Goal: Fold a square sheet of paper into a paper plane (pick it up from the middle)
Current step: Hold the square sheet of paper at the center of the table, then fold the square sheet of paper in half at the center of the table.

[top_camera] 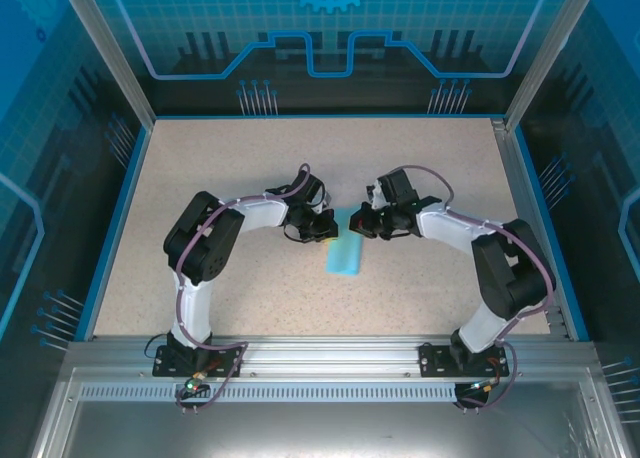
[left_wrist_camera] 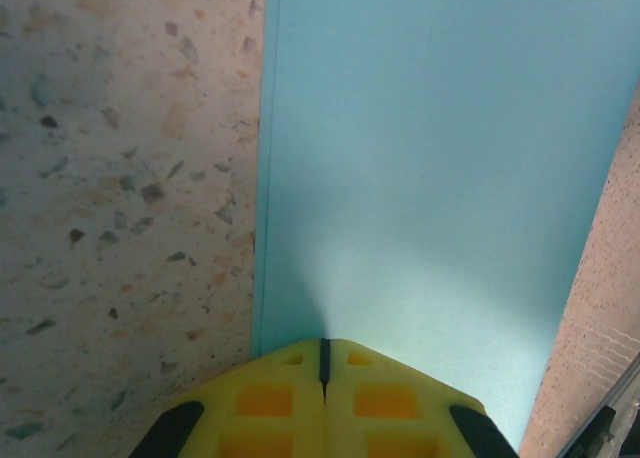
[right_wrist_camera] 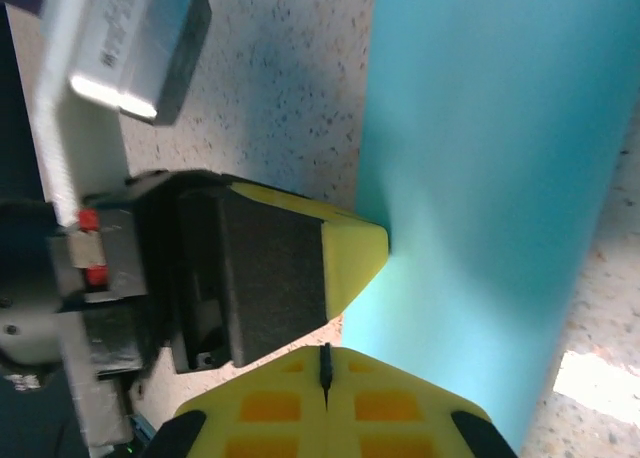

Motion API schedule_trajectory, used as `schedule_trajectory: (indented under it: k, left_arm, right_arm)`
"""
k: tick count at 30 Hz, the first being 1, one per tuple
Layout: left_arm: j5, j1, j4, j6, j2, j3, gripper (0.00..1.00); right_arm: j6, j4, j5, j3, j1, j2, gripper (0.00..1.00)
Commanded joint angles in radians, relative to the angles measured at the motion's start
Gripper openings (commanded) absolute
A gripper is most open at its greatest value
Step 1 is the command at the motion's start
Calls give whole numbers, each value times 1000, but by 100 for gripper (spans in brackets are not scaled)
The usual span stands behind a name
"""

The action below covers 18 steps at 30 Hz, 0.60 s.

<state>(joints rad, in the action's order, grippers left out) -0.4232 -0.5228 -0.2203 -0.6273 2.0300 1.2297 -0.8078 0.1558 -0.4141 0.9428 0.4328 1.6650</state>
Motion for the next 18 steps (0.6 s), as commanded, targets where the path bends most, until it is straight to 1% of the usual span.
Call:
schedule_trajectory:
  k: [1, 4, 6, 18]
  left_arm:
    - [28, -9, -48, 17, 43, -19, 0]
    - [30, -9, -49, 20, 44, -20, 0]
    - [29, -9, -48, 18, 44, -20, 0]
    - [28, -10, -50, 18, 45, -19, 0]
  right_arm:
    - [-16, -108, -62, -42, -2, 35, 0]
    - [-13, -123, -60, -58, -12, 46, 0]
    - [-9, -131, -58, -97, -18, 49, 0]
    - [17, -188, -74, -162, -46, 79, 0]
